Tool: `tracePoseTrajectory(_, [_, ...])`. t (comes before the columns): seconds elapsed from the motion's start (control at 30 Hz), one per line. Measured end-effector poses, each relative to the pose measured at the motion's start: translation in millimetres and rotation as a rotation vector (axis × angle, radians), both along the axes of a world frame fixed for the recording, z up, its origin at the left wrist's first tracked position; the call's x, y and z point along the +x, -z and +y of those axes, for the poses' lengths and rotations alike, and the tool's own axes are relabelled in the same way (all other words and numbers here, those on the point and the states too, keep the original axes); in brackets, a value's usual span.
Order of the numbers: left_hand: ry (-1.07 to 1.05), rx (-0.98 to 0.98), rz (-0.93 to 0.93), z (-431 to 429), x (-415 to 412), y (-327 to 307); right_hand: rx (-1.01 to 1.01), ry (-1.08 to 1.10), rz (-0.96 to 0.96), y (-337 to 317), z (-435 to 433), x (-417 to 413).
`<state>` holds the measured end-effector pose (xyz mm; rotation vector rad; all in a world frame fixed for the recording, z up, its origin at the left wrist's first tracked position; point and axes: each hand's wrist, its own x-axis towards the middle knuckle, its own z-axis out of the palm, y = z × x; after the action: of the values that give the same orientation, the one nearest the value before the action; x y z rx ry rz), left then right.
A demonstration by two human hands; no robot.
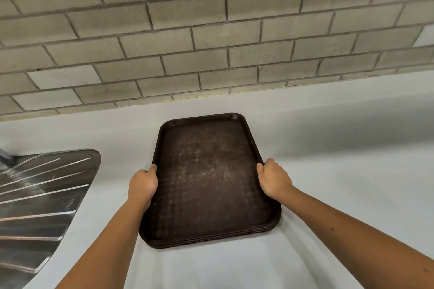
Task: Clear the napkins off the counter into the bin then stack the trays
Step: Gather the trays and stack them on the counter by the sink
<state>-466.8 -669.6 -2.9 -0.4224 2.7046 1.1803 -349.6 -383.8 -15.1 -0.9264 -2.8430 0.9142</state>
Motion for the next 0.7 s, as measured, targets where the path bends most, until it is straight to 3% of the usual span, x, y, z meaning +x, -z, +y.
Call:
tracePoseTrajectory(0.33, [0.153,-0.028,0.109,80,40,-45,0.030,0.080,0.071,-29,69,72])
tracePoseTrajectory(0.7, [0.405,-0.041,0.204,251,138,-72,0.042,0.191,0.107,-78,232,209])
